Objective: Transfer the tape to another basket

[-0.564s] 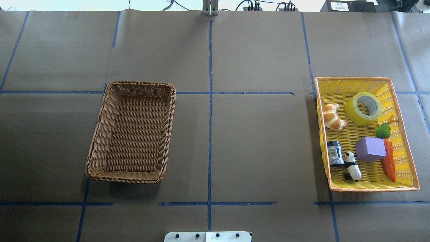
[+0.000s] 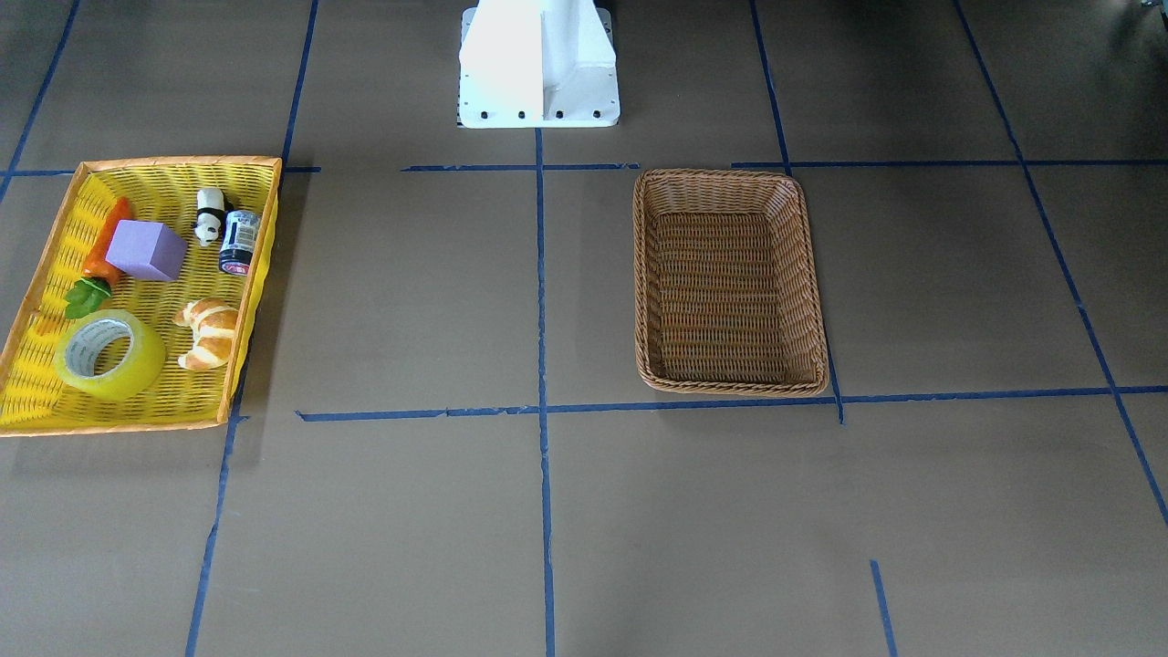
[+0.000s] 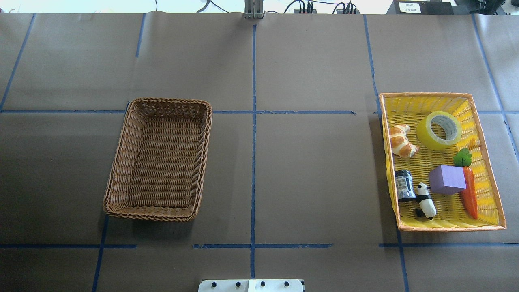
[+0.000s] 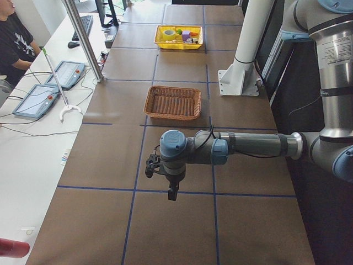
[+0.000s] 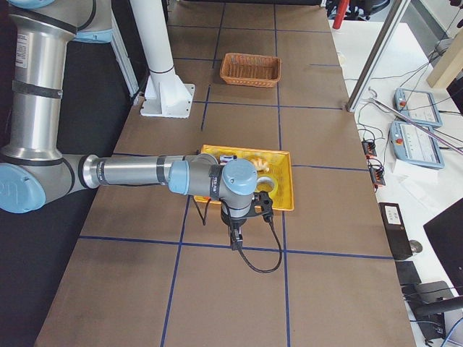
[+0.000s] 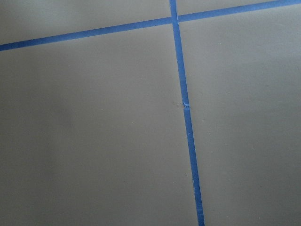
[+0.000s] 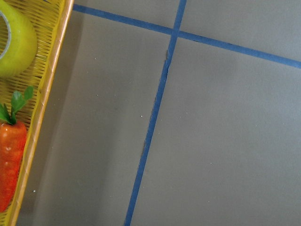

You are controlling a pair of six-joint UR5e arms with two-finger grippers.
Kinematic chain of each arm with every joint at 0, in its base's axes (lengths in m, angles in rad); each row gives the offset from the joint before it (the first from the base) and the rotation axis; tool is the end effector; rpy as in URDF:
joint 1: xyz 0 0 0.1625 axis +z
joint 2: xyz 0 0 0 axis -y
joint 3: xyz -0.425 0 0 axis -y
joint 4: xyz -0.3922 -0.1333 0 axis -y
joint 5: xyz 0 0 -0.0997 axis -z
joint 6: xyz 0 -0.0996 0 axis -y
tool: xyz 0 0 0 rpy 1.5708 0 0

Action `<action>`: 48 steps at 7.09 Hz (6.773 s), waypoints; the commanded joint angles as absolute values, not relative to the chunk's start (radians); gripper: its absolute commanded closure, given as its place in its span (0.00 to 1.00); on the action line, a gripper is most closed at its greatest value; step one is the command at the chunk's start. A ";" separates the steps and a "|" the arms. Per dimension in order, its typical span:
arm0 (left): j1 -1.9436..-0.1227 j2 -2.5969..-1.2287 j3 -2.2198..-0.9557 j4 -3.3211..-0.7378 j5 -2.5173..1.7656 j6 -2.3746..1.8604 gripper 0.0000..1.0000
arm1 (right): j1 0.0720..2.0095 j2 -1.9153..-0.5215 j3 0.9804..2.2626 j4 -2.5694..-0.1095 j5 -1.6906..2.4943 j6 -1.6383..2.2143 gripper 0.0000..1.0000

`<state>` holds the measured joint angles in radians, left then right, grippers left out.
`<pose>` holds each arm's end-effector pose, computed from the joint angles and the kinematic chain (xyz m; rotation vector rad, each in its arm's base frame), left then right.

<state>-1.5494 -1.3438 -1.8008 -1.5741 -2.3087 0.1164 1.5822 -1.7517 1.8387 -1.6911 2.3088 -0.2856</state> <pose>-0.0578 -0.3980 0.6485 0.0411 0.7374 0.1338 0.0710 -0.4107 0.6235 0.0780 -0.7365 -0.2493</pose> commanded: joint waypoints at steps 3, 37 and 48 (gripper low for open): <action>-1.549 -1.344 -1.798 -1.575 -2.309 0.117 0.00 | 1.464 -1.653 1.824 -1.536 2.302 -0.232 0.00; -1.501 -1.442 -1.804 -1.932 -2.386 -0.121 0.00 | 1.111 -1.424 1.528 -0.723 2.304 0.964 1.00; -0.930 -1.756 -1.912 -2.640 -2.326 -1.485 0.00 | 0.902 -1.453 1.528 0.199 2.134 1.719 1.00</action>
<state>-0.9915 -1.7057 -1.8677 -2.6264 -2.3592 -1.3550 0.9204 -1.4507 1.5278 0.1177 2.1368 1.6820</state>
